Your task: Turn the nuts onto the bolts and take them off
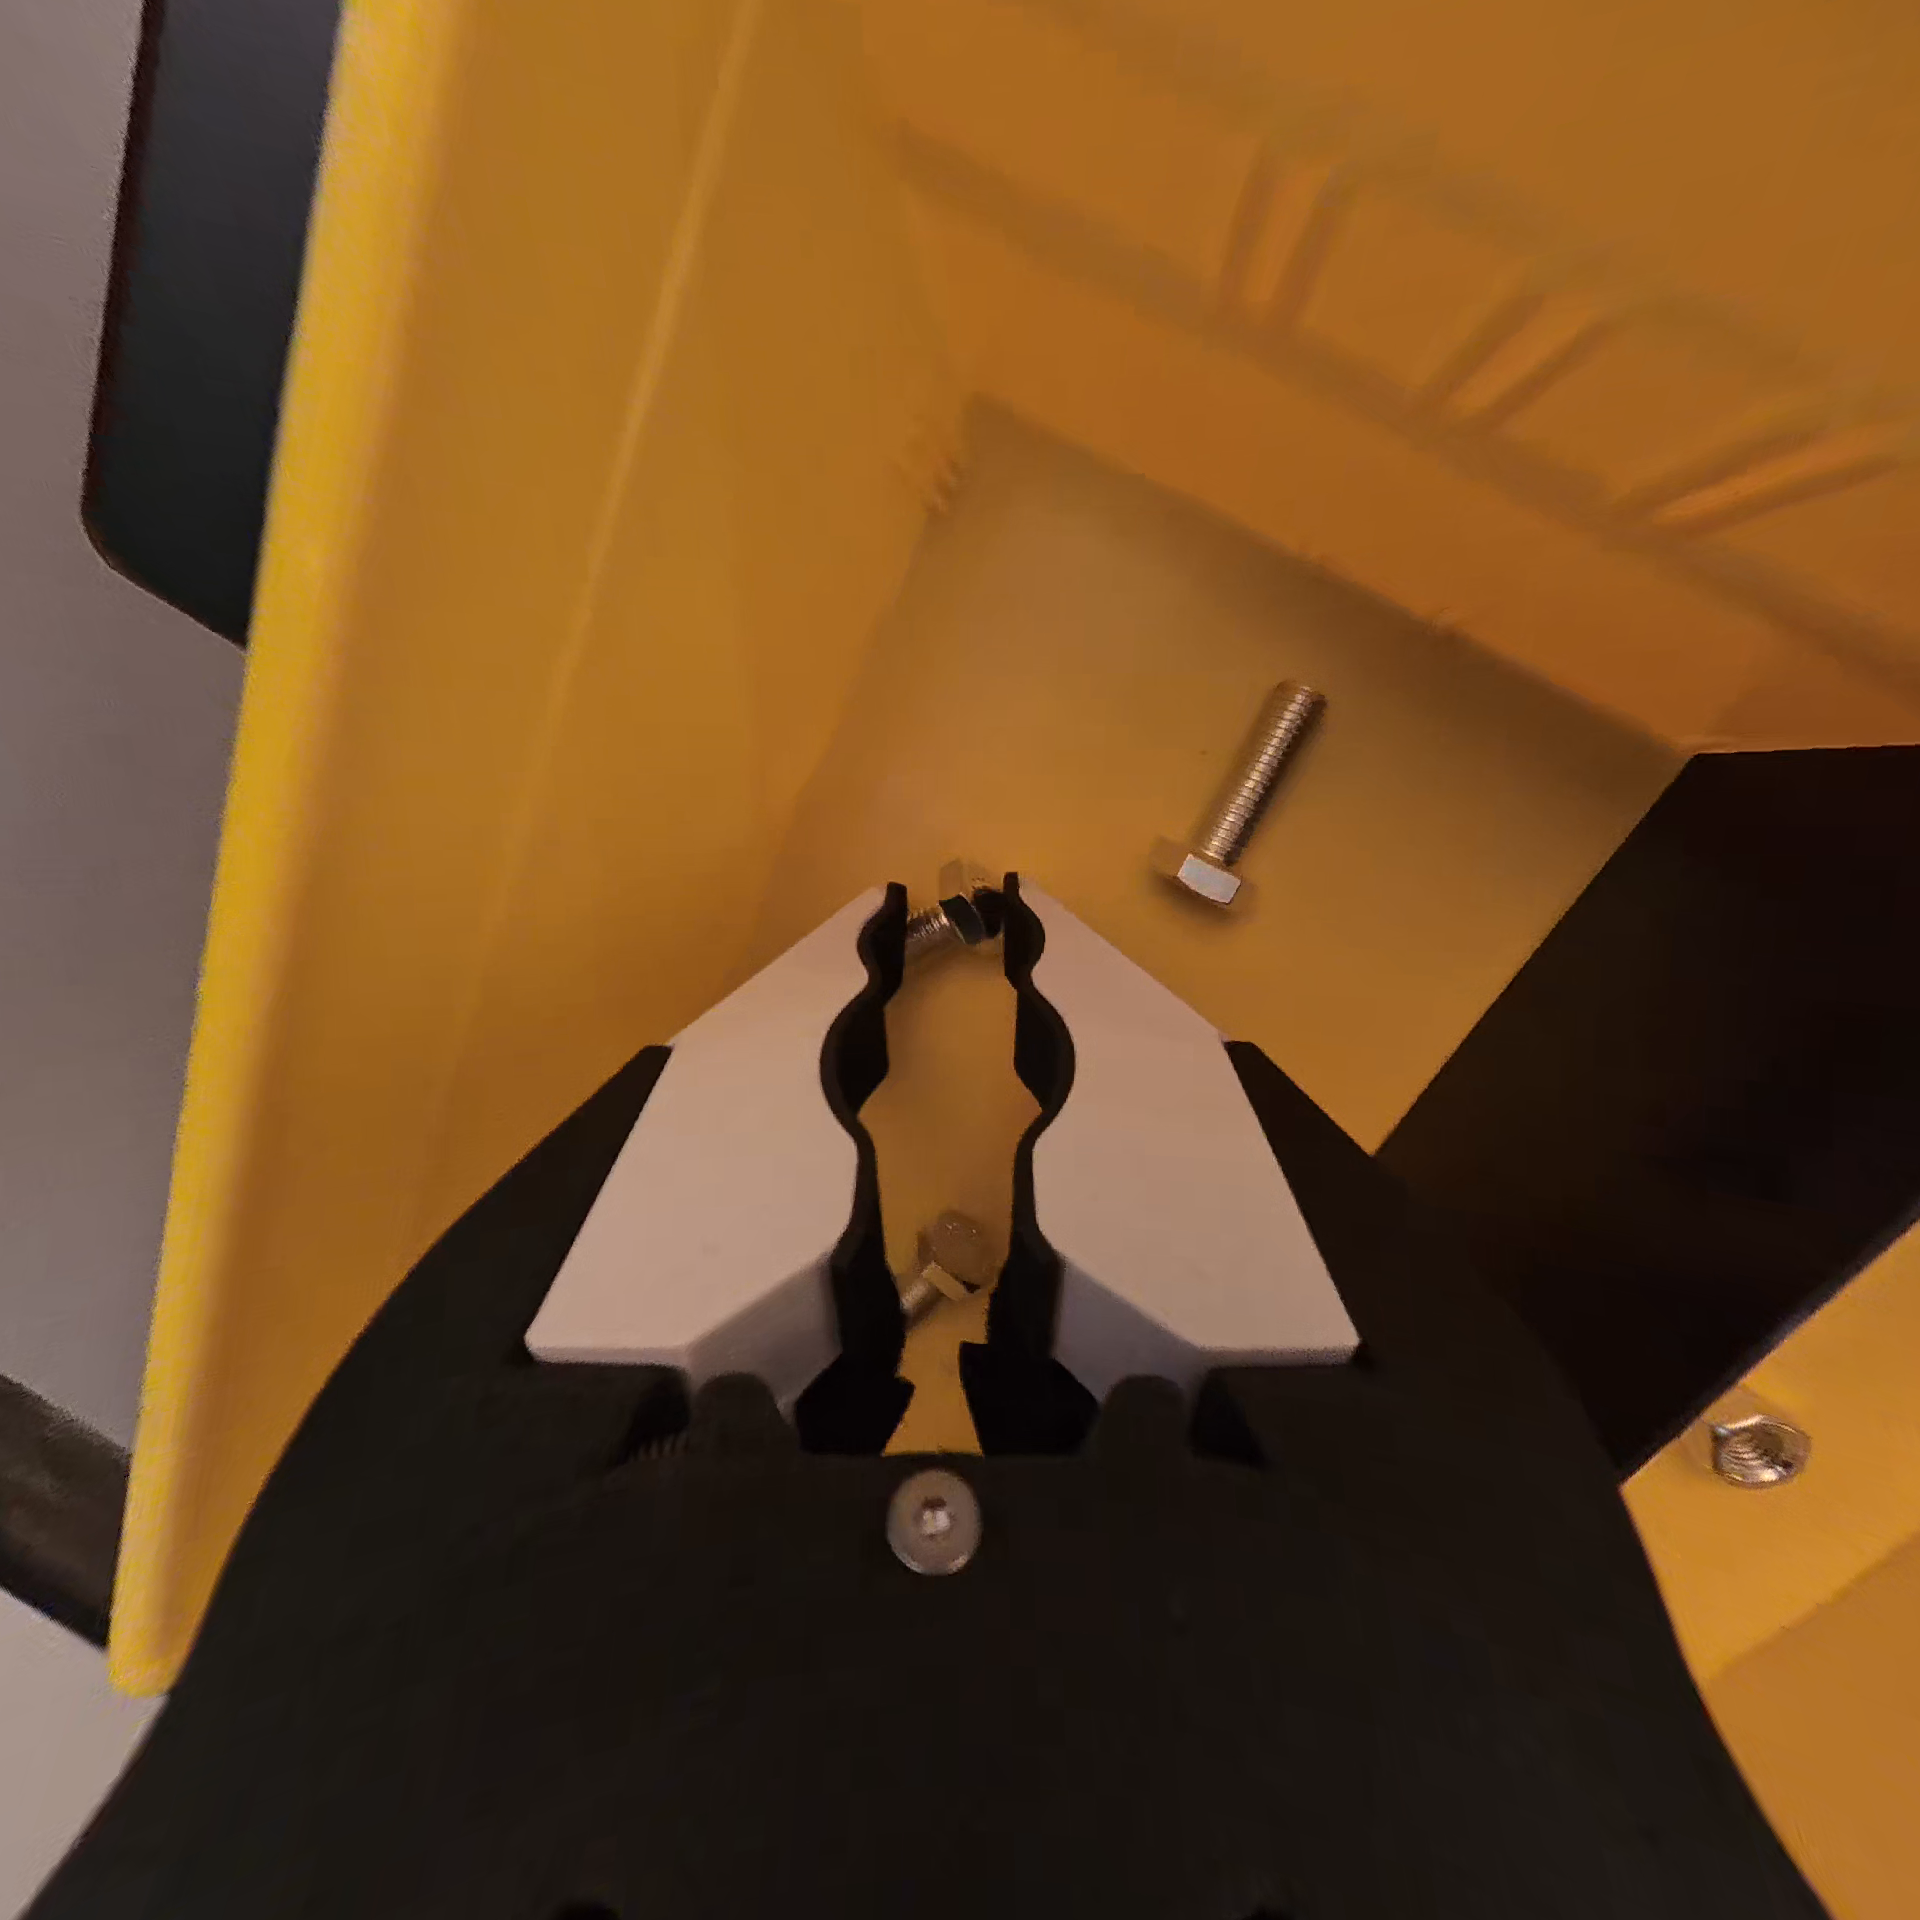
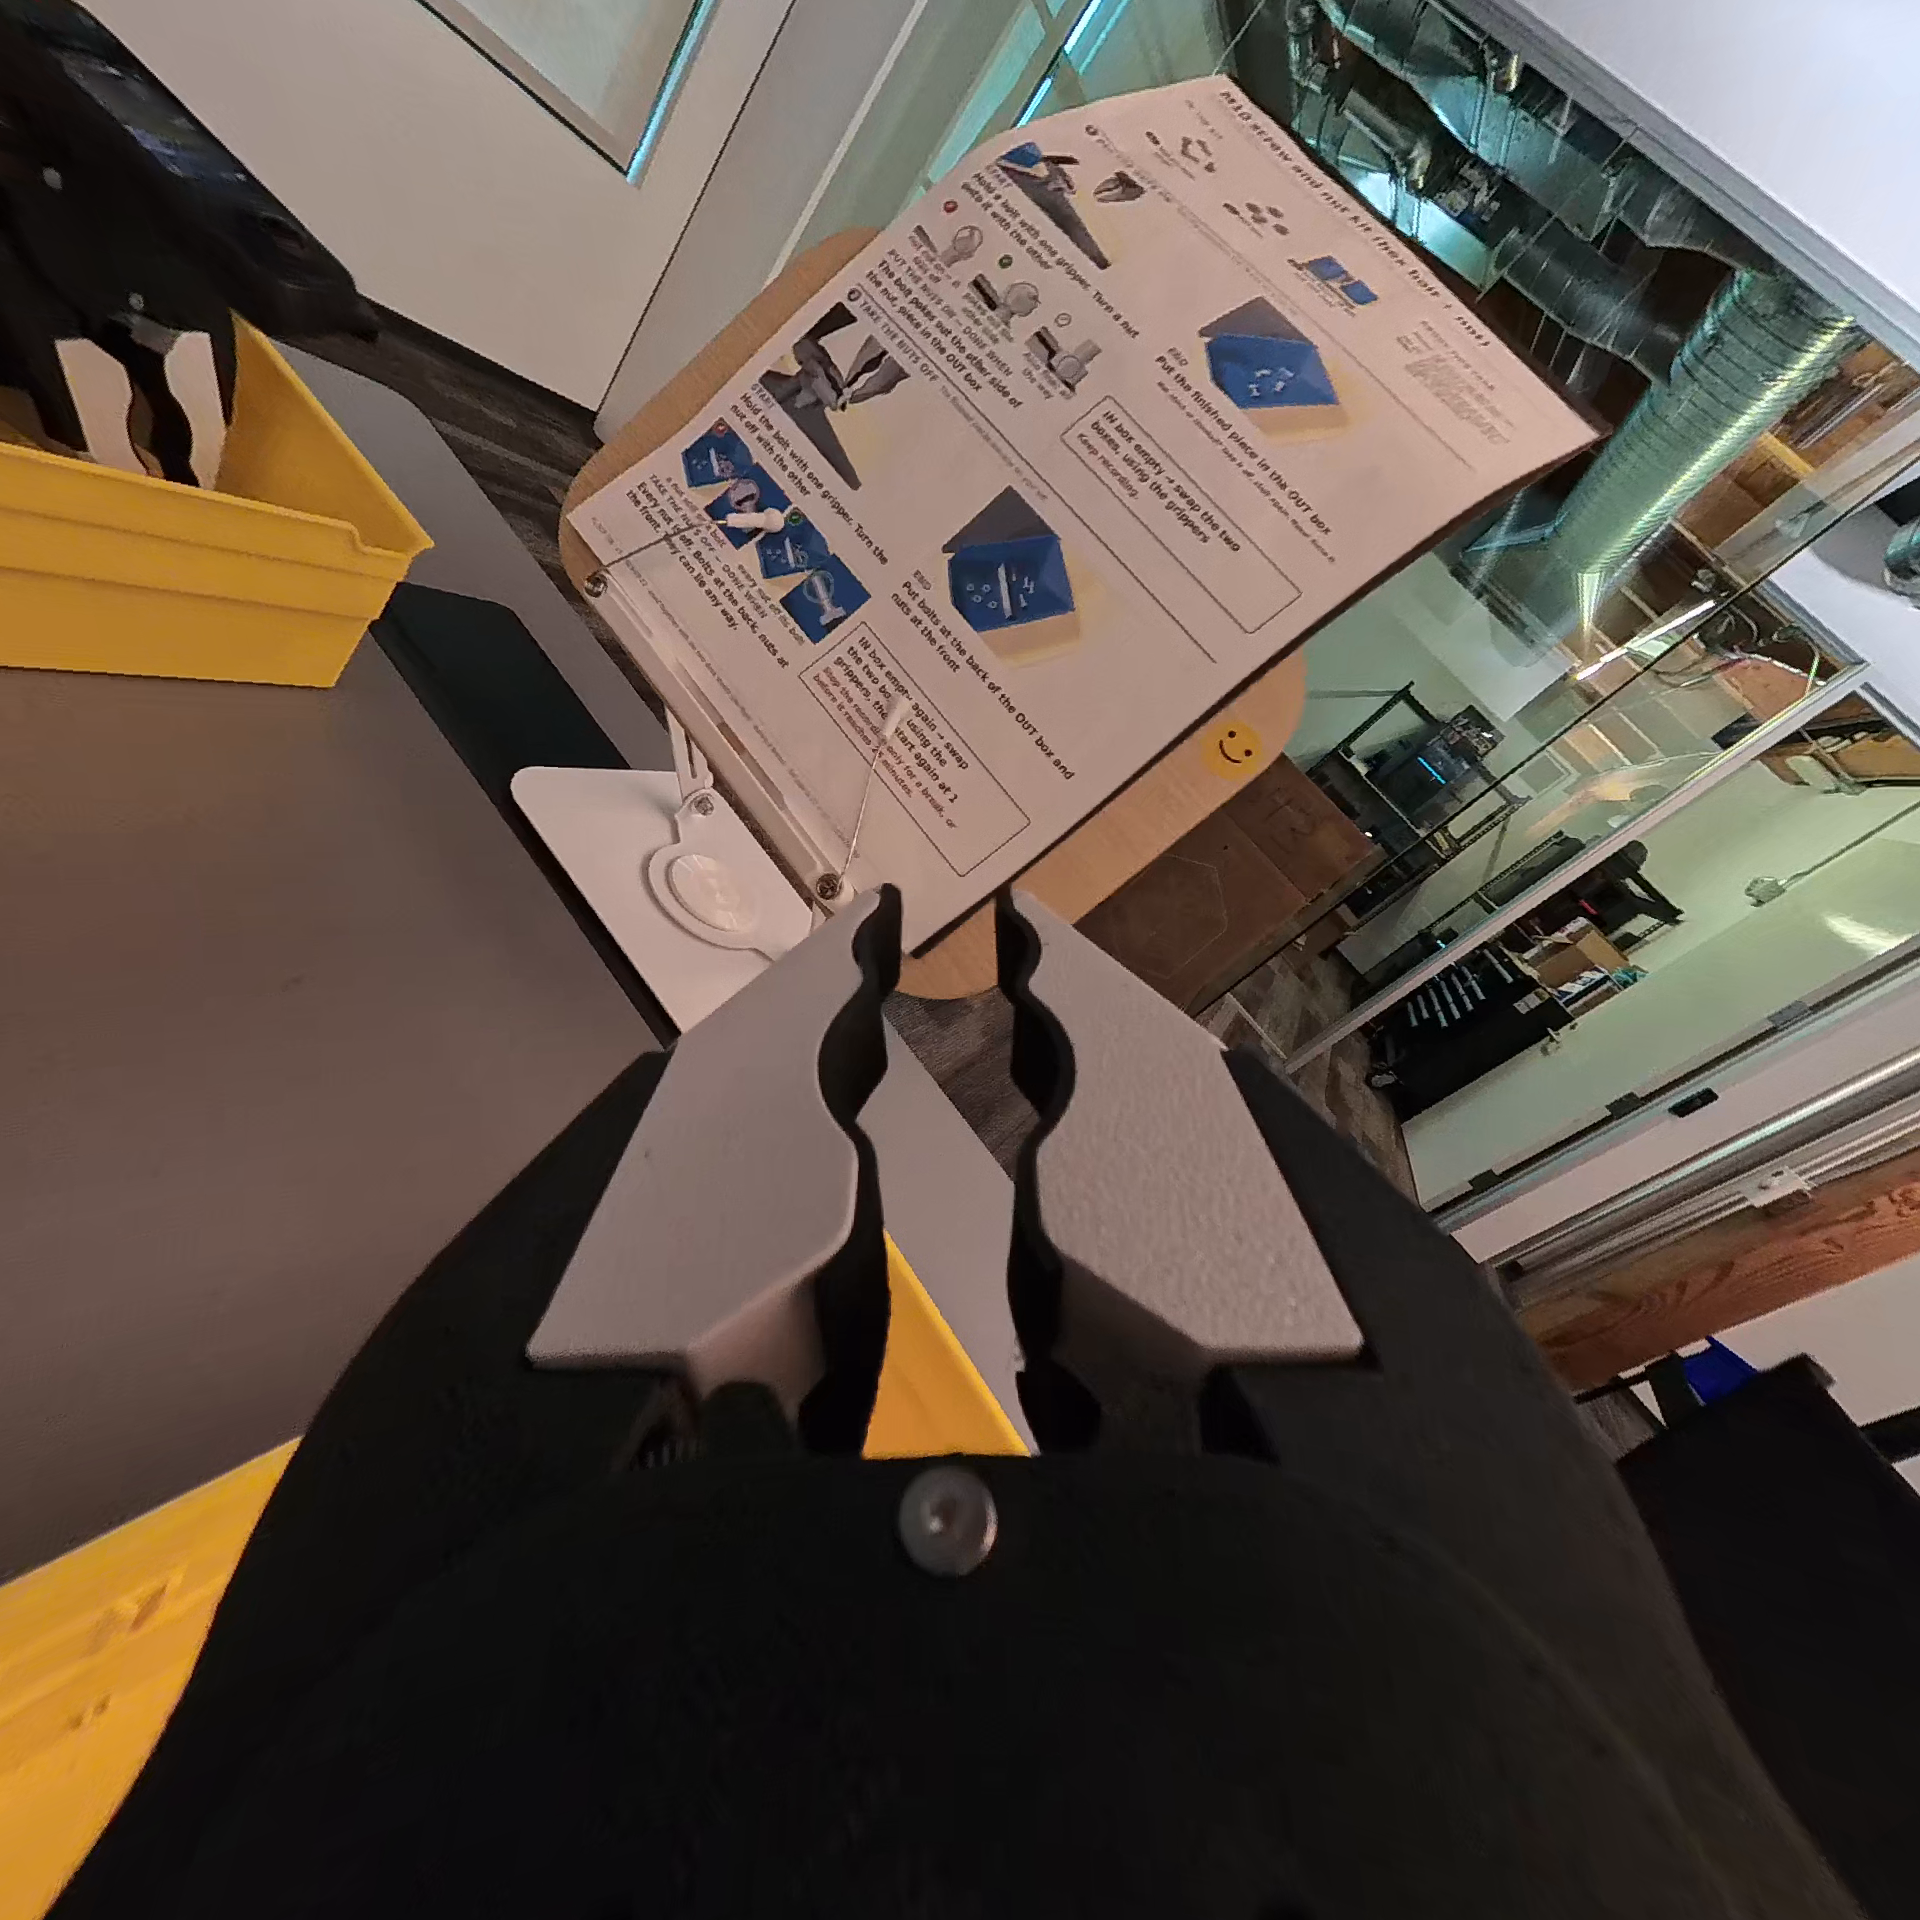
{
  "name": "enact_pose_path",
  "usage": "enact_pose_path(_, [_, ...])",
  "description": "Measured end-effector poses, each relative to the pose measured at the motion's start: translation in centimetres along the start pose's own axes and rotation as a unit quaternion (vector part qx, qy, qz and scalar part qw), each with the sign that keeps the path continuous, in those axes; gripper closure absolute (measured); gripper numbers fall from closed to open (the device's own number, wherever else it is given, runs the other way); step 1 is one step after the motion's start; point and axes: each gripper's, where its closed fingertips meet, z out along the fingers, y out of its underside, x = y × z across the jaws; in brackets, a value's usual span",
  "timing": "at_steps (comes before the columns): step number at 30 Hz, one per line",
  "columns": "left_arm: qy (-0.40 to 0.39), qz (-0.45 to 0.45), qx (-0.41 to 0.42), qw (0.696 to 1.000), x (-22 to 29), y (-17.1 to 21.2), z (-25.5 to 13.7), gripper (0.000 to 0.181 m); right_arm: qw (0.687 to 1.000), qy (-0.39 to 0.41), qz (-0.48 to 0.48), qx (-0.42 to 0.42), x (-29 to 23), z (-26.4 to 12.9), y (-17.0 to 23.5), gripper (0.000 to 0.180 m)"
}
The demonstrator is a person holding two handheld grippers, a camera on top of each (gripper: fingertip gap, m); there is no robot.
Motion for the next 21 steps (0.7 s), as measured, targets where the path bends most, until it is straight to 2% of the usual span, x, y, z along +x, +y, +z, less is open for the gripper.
enact_pose_path(3, [-0.026, 0.012, 0.005, 1.000, -0.2, -0.1, -0.4, 0.165, 1.000, -0.005, -0.005, -0.003, -0.4, 0.3, 0.0, 0.163])
enact_pose_path(5, [-0.045, 0.014, 0.025, 0.999, -0.3, -0.6, -1.4, 0.176, 1.000, -0.008, -0.007, -0.002, -0.6, 0.4, -0.1, 0.163])
enact_pose_path(10, [-0.101, 0.017, 0.113, 0.988, 0.4, -3.3, -6.1, 0.176, 1.000, -0.019, -0.009, 0.008, -1.3, 0.6, -1.0, 0.163])
enact_pose_path(13, [-0.095, 0.016, 0.221, 0.970, 3.1, -7.3, -10.8, 0.176, 0.999, -0.039, -0.002, 0.028, -2.4, 0.9, -2.2, 0.163])
enact_pose_path(16, [-0.042, 0.041, 0.367, 0.928, 8.9, -12.7, -17.2, 0.176, 0.990, -0.101, 0.056, 0.085, -4.5, 0.9, -4.7, 0.160])
enact_pose_path(18, [-0.008, 0.090, 0.444, 0.891, 13.7, -15.4, -21.4, 0.176, 0.963, -0.181, 0.146, 0.136, -6.3, 0.3, -7.1, 0.159])
enact_pose_path(19, [0.004, 0.117, 0.478, 0.871, 16.1, -16.5, -23.3, 0.176, 0.940, -0.226, 0.207, 0.152, -7.1, 0.0, -8.2, 0.158])
enact_pose_path(21, [0.021, 0.171, 0.528, 0.831, 20.5, -17.8, -26.6, 0.176, 0.872, -0.315, 0.342, 0.153, -8.2, -0.4, -10.0, 0.155])
